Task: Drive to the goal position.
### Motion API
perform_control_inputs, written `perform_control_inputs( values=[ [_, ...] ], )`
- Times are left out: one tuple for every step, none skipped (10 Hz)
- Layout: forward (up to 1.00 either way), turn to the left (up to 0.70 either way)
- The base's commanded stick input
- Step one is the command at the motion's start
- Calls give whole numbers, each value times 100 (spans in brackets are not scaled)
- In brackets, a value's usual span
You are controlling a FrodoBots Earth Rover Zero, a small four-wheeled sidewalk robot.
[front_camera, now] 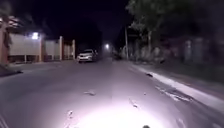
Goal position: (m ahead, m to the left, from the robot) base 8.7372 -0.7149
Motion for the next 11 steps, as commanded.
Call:
perform_control_inputs(
  values=[
    [70,0],
    [70,0],
    [70,0],
    [70,0],
    [70,0],
    [70,0],
    [70,0],
    [70,0],
    [70,0],
    [70,0],
    [70,0]
  ],
)
